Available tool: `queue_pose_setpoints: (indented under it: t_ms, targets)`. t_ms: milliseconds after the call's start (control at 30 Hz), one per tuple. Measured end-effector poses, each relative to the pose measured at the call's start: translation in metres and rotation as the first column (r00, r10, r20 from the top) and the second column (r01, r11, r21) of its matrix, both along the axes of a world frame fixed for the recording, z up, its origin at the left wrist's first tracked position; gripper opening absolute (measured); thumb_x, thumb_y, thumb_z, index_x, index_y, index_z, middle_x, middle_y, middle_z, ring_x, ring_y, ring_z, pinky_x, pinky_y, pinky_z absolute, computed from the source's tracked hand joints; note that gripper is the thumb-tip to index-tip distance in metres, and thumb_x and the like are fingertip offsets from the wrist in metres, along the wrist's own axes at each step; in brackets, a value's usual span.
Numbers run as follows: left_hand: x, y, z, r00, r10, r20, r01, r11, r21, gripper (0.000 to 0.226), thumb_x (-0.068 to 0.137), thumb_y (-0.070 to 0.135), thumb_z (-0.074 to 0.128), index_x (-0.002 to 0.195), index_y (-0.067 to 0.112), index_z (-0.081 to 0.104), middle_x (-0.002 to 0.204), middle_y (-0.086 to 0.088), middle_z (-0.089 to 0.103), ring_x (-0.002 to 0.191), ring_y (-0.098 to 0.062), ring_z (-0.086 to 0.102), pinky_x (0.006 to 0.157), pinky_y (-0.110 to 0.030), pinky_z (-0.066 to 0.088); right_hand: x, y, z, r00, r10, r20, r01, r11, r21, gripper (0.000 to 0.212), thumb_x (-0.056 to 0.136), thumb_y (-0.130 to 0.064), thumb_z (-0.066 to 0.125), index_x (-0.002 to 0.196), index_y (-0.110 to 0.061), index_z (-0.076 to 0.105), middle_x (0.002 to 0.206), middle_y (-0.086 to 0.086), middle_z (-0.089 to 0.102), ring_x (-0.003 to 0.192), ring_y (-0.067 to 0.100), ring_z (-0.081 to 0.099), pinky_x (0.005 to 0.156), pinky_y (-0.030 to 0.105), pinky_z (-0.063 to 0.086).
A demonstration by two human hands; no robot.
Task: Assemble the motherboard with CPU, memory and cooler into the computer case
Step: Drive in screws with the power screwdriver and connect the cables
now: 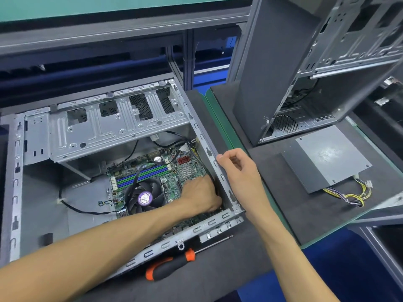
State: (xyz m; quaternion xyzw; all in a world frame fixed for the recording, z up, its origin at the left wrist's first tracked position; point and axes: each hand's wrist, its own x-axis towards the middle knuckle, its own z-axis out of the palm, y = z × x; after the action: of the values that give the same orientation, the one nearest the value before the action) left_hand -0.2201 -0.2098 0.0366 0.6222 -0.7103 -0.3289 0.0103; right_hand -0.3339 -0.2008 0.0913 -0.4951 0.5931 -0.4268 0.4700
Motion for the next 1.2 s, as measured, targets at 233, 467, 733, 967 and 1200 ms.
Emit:
queue_pose_setpoints:
  t_ms: [233,467,733,967,1200]
  targets:
    - [-0.001,0.001,0.009,1.000,0.008,0.012,-0.009,0.999,0.031,0.013,0.065,0.006,0.061,0.056,0.015,0.055,0.045,0.006,0.048,0.047,-0.013,0.053,0.079,-0.038,0.052,-0.001,-0.002,0.001,1.000,0.019,-0.009,-0.019,1.000,-0.007,0.014,0.095,-0.023,0.066,0.084,-0.017,0.060,0.077,-0.010,0.060,0.068,-0.002,0.052,0.064,0.007,0.041]
    - [-0.001,0.004,0.012,1.000,0.025,0.015,-0.025,0.999,0.023,0.021,0.076,0.020,0.068,0.093,0.010,0.064,0.074,-0.004,0.065,0.072,-0.025,0.064,0.067,-0.033,0.054,-0.002,0.000,0.001,1.000,-0.004,-0.016,0.004,1.000,0.004,0.015,0.095,-0.027,0.067,0.085,-0.017,0.062,0.081,-0.007,0.063,0.069,-0.003,0.054,0.065,0.006,0.042]
    - [0.000,0.003,0.011,0.993,0.095,-0.076,-0.091,0.994,0.055,0.018,0.073,0.012,0.066,0.066,0.013,0.049,0.057,0.002,0.051,0.054,-0.019,0.051,0.050,-0.026,0.038,0.000,0.002,0.003,1.000,-0.006,-0.020,0.006,1.000,0.011,0.014,0.096,-0.027,0.066,0.087,-0.016,0.063,0.084,-0.005,0.065,0.072,-0.002,0.055,0.066,0.006,0.042]
    - [0.003,-0.001,0.010,0.993,0.071,-0.093,-0.061,0.992,0.112,0.014,0.071,0.009,0.062,0.062,0.013,0.052,0.045,0.004,0.050,0.047,-0.018,0.053,0.052,-0.025,0.047,0.001,0.002,0.005,1.000,0.010,-0.028,-0.009,1.000,0.015,0.016,0.097,-0.023,0.064,0.088,-0.011,0.060,0.075,-0.006,0.056,0.063,-0.003,0.048,0.061,0.007,0.039]
    - [0.010,0.003,0.028,0.994,-0.061,-0.093,0.081,0.969,0.232,0.028,0.089,0.029,0.068,0.107,0.007,0.065,0.099,-0.010,0.072,0.090,-0.025,0.068,0.082,-0.040,0.058,-0.003,0.002,0.010,0.997,0.035,-0.071,-0.034,0.999,0.012,0.015,0.098,-0.026,0.063,0.088,-0.015,0.059,0.083,-0.005,0.061,0.069,-0.003,0.053,0.064,0.006,0.040]
